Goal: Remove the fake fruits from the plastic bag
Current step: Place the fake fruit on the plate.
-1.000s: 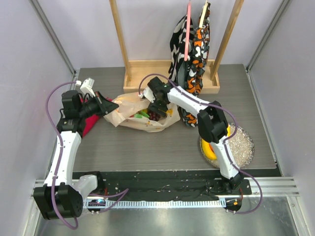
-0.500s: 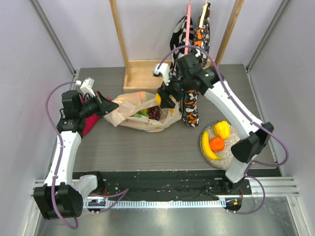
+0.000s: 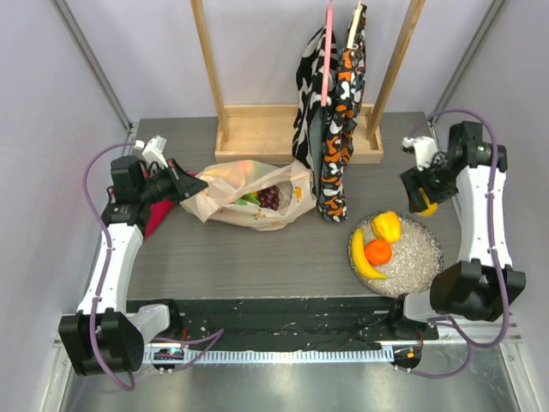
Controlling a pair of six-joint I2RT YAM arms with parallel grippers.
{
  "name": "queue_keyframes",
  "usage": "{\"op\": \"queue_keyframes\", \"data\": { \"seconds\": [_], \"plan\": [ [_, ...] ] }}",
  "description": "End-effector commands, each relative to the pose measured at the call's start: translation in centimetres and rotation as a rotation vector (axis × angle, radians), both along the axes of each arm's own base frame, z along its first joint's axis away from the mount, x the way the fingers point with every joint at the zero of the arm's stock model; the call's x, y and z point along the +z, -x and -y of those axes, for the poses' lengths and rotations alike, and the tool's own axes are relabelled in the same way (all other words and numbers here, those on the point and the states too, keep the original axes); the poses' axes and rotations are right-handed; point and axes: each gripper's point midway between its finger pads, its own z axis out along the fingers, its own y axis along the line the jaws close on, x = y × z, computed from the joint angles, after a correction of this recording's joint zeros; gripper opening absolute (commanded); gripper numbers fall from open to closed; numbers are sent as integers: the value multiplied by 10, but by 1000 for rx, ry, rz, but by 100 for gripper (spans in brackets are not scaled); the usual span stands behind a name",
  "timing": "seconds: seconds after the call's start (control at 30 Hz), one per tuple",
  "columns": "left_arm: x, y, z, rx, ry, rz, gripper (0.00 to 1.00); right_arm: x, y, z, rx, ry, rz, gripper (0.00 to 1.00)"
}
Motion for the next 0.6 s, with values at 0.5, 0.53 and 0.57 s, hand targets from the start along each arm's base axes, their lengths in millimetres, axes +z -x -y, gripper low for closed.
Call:
{"op": "queue_keyframes", "data": {
  "seconds": [0.5,0.53,0.57],
  "plan": [
    [27,-1,-1,-10,-33,90,0,-147,5,39,-391,-299,-681,50],
    [27,0,-2,-8,-35,92,0,-148,5,35,-386,-326,-687,52],
    [26,-1,-2,-6,-34,88,0,-149,5,33,-386,-336,-699,61]
  ]
}}
